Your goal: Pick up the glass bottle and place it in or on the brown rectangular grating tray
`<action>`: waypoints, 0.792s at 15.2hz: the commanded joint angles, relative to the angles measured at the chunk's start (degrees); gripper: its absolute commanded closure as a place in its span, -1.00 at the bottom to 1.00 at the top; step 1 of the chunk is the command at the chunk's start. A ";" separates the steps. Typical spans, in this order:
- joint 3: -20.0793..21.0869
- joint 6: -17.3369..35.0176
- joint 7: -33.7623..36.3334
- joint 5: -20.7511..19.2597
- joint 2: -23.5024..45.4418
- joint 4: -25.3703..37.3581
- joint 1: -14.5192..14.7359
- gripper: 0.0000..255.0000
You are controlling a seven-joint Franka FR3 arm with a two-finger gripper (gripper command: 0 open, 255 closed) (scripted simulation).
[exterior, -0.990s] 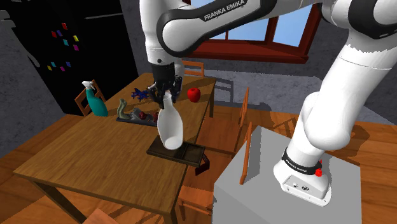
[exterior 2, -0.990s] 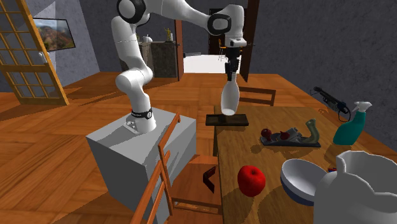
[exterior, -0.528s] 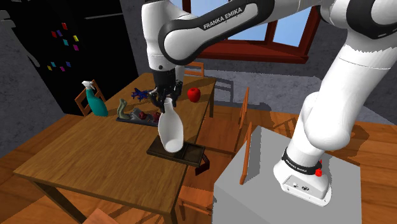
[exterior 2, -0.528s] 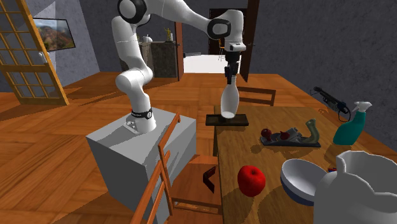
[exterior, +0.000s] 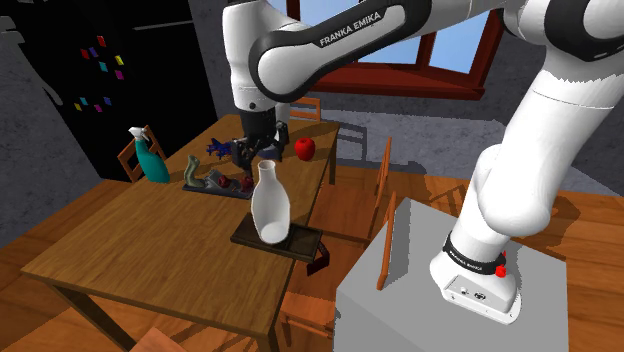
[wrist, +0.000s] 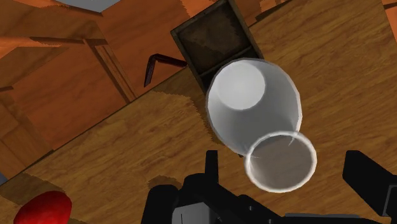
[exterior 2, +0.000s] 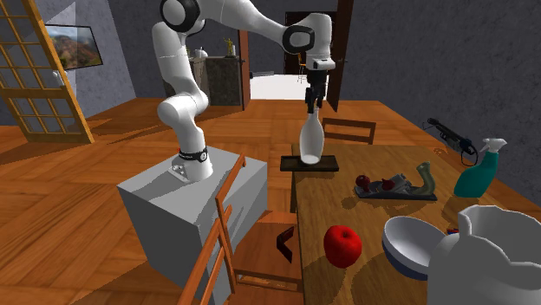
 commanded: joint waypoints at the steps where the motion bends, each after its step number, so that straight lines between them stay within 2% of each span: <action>1: 0.00 0.00 0.00 0.00 0.00 0.00 0.00 -1.00; 5: -0.11 -7.14 -0.34 0.45 -1.52 5.67 -0.01 -1.00; 12: -0.11 -7.14 -0.34 0.45 -1.52 5.67 -0.01 -1.00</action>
